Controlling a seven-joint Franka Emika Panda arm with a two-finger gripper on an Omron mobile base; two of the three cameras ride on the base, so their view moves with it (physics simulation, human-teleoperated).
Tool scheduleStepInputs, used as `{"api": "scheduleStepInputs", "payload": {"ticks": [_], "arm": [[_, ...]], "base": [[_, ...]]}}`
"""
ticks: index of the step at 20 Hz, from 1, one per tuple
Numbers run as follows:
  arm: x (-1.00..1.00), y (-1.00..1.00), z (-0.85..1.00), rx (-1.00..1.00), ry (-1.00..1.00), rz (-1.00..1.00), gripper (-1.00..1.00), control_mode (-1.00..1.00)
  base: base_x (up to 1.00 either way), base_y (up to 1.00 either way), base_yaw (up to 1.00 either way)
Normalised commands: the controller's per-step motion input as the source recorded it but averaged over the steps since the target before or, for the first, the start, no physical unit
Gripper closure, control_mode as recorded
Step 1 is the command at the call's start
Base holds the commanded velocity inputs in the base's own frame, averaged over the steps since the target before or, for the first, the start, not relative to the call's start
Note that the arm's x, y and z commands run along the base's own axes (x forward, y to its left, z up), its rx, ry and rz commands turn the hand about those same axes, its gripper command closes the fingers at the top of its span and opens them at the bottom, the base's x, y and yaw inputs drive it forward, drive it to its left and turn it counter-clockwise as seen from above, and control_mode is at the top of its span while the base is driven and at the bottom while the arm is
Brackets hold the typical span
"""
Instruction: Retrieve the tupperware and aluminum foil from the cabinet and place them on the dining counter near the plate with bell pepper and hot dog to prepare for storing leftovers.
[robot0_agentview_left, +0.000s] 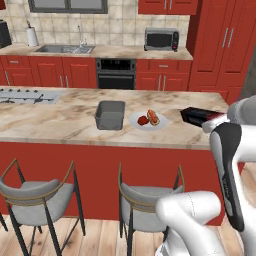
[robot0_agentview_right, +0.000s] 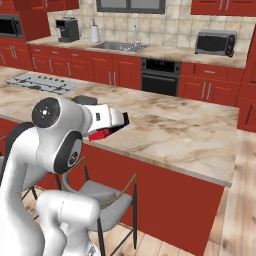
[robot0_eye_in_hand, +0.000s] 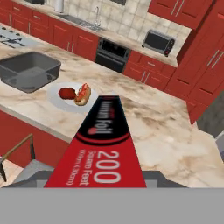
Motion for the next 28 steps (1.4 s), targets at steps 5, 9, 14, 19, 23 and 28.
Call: {"api": "scheduleStepInputs", "payload": {"ticks": [5,9,14,19,23,28], "arm": [[0.77,-0.38,-0.02,0.10,0.03,-0.05,1.00,-1.00],[0.62,-0.04,-0.24,0.04,0.04,0.00,1.00,-1.00],[0.56,0.00,-0.35,0.01,0.01,0.00,1.00,-1.00],[0.48,0.00,-0.43,0.00,0.00,-0.05,1.00,-1.00],[0.55,0.00,-0.55,0.00,0.02,-0.08,1.00,-1.00],[0.67,0.00,-0.40,0.00,0.03,-0.11,1.00,-1.00]], "base": [[0.00,0.00,0.00],[0.00,0.00,0.00],[0.00,0.00,0.00],[0.00,0.00,0.00],[0.00,0.00,0.00],[0.00,0.00,0.00]]}}
